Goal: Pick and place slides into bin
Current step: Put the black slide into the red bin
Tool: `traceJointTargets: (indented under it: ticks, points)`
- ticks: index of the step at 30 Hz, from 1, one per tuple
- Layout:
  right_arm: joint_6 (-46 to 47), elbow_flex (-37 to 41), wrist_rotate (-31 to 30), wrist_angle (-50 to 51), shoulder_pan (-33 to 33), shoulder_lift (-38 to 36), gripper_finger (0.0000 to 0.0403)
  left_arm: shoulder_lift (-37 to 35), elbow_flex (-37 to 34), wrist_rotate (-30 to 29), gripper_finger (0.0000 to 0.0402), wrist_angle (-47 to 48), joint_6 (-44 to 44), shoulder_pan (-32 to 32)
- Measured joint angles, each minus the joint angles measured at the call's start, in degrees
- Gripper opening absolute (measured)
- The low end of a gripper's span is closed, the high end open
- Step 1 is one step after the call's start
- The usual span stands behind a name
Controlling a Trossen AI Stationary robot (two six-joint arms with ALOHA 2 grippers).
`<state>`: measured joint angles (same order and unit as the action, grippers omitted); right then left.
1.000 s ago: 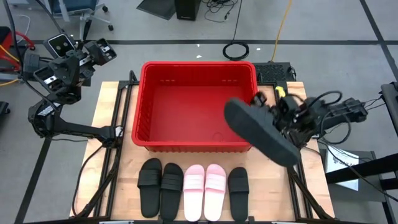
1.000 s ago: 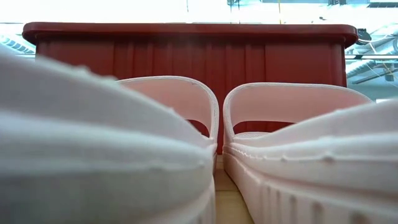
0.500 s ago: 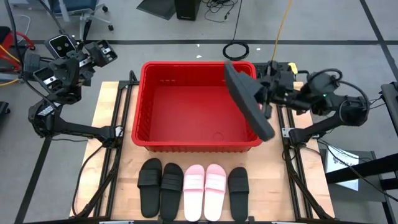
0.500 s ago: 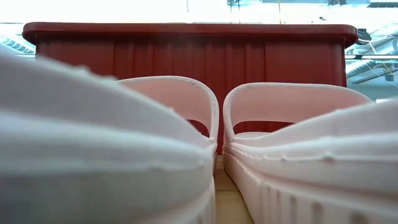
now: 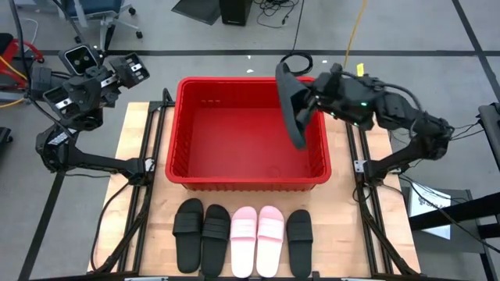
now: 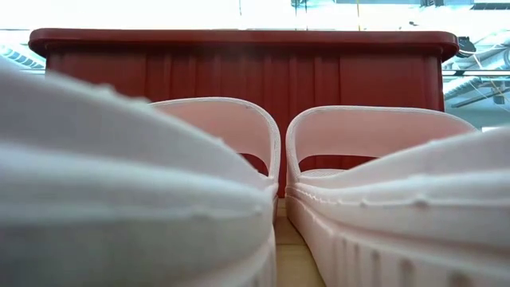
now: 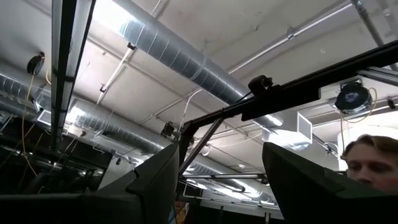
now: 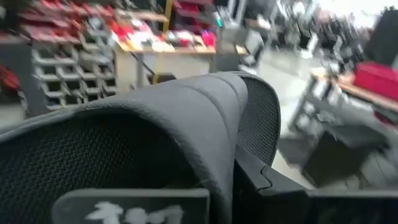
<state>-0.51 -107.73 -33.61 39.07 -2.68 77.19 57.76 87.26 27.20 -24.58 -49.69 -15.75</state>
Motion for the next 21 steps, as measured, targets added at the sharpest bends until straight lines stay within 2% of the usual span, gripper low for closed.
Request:
traceJointTargets:
  ticks: [6, 16, 21]
  points:
    - [1.1, 0.0, 0.6, 12.0, -4.8, 0.8, 0.0011, 0.0, 0.0, -1.6, 0.0241, 1.7, 3.3, 0.0]
    - [-1.9, -0.1, 1.1, 24.2, -12.3, 2.2, 0.0011, 0.0, 0.0, -7.3, 0.0241, 3.9, 6.1, 0.0]
    - [-2.3, -0.1, 6.9, 24.1, -16.0, 4.3, 0.0011, 0.0, 0.0, -8.3, 0.0241, 5.0, 6.5, 0.0]
